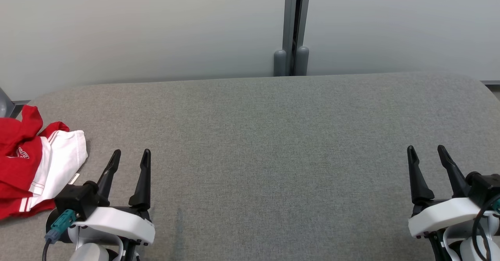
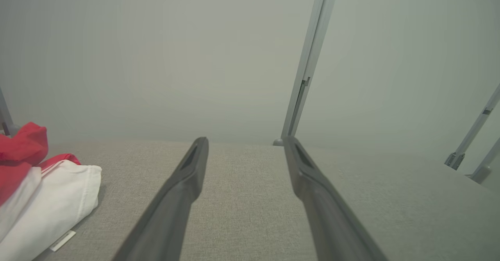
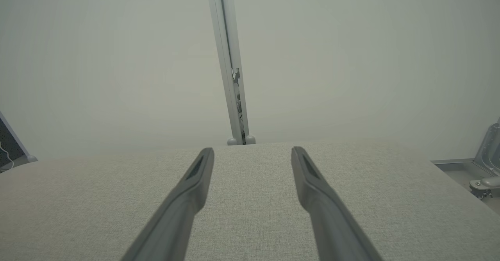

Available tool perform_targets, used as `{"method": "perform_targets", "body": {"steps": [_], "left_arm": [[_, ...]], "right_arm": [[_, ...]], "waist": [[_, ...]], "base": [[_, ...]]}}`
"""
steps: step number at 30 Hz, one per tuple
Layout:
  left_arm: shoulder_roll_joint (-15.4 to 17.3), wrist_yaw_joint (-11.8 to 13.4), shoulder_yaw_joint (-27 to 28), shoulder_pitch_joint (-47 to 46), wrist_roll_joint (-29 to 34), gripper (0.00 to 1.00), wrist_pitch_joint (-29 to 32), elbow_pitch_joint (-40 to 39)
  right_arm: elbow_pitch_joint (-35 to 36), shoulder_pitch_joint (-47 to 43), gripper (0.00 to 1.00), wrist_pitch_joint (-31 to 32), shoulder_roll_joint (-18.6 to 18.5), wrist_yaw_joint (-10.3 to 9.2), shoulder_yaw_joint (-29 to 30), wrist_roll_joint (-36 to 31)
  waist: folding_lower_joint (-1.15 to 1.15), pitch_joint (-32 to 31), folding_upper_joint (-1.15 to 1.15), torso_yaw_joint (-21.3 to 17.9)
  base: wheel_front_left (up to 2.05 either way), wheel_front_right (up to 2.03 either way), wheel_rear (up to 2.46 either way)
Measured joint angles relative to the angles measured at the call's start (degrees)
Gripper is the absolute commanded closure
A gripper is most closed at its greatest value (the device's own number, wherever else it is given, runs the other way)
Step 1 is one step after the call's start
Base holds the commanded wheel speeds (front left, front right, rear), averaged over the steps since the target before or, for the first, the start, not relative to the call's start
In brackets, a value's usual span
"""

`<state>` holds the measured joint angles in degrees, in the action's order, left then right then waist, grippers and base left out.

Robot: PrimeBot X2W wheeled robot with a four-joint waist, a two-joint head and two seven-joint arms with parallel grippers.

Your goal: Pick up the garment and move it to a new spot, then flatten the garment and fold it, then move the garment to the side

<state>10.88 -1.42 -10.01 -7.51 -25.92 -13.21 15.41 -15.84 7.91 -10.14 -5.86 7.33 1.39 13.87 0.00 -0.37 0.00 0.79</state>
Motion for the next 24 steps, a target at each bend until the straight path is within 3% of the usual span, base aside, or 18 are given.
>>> {"method": "perform_targets", "body": {"steps": [24], "left_arm": [[0.8,0.8,0.82,0.35,6.04,0.0,1.43,3.08]], "right_arm": [[-1.34,-0.66,0.0,-3.52,1.77,0.09,-0.13,-4.55]], "waist": [[0.0,-0.24,0.0,0.13]], "base": [[0.0,0.0,0.0]]}}
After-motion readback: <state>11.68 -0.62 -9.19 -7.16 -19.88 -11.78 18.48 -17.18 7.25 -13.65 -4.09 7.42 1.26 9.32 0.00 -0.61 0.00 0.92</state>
